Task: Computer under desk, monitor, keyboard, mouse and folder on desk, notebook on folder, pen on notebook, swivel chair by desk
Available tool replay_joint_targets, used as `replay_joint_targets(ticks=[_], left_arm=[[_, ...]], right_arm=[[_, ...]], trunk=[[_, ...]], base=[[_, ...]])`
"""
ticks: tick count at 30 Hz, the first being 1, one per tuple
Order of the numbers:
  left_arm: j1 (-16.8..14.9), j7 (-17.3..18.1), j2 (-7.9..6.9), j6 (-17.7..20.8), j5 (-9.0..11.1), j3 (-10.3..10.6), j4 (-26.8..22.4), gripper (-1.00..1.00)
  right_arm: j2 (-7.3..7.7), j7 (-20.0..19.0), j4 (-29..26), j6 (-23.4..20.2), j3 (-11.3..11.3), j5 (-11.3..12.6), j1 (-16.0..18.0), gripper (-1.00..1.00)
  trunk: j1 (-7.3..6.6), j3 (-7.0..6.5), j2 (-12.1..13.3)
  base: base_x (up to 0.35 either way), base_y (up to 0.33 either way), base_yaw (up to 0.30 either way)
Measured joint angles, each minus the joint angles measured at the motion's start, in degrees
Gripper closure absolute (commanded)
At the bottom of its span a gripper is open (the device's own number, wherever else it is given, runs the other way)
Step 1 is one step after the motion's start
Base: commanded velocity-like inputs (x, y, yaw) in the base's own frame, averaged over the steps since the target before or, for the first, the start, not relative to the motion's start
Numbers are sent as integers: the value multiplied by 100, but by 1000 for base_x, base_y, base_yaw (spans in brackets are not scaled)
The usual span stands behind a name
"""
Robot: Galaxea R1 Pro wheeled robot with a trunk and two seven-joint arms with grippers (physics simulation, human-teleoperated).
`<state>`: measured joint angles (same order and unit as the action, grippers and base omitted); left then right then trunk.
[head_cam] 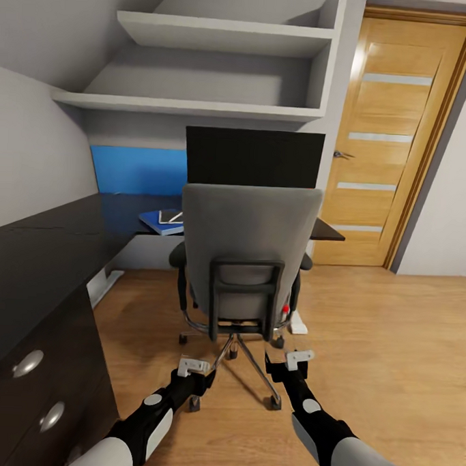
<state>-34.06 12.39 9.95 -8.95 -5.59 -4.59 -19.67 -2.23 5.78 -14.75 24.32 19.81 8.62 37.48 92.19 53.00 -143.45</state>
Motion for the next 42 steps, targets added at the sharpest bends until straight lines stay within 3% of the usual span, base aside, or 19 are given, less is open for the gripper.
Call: replay_joint_targets(ticks=[6,16,19,20,25,34,42], left_arm=[[0,-8,1,-4,6,-7,481,-100],[0,-28,4,-21,131,-16,1336,-100],[0,-33,4,-48,267,-20,1518,-100],[1,-54,4,-53,371,-16,1726,-100],[-164,-34,4,-73,388,-122,1564,-100],[-457,-49,-22,-75,384,-77,1503,-100],[-698,-48,-35,-71,380,-74,1512,-100]], right_arm=[[8,19,21,-10,0,4,0,-100],[9,20,620,-4,-22,88,1,-100],[-4,18,958,41,-23,179,0,-100],[-20,13,1398,345,-31,300,-23,-100],[-179,-19,1233,425,-13,145,140,-100],[-140,-1,1198,443,-2,173,433,-100],[-153,-7,1199,453,8,166,565,-100]], trunk=[[0,0,0],[-3,0,0],[-6,-21,1],[-8,-43,2],[-10,-43,2],[-11,-43,2],[-8,-37,2]], base=[[-325,0,0],[-152,0,0],[-23,0,0],[0,0,0],[149,-7,0],[265,-152,0],[45,-109,0]])
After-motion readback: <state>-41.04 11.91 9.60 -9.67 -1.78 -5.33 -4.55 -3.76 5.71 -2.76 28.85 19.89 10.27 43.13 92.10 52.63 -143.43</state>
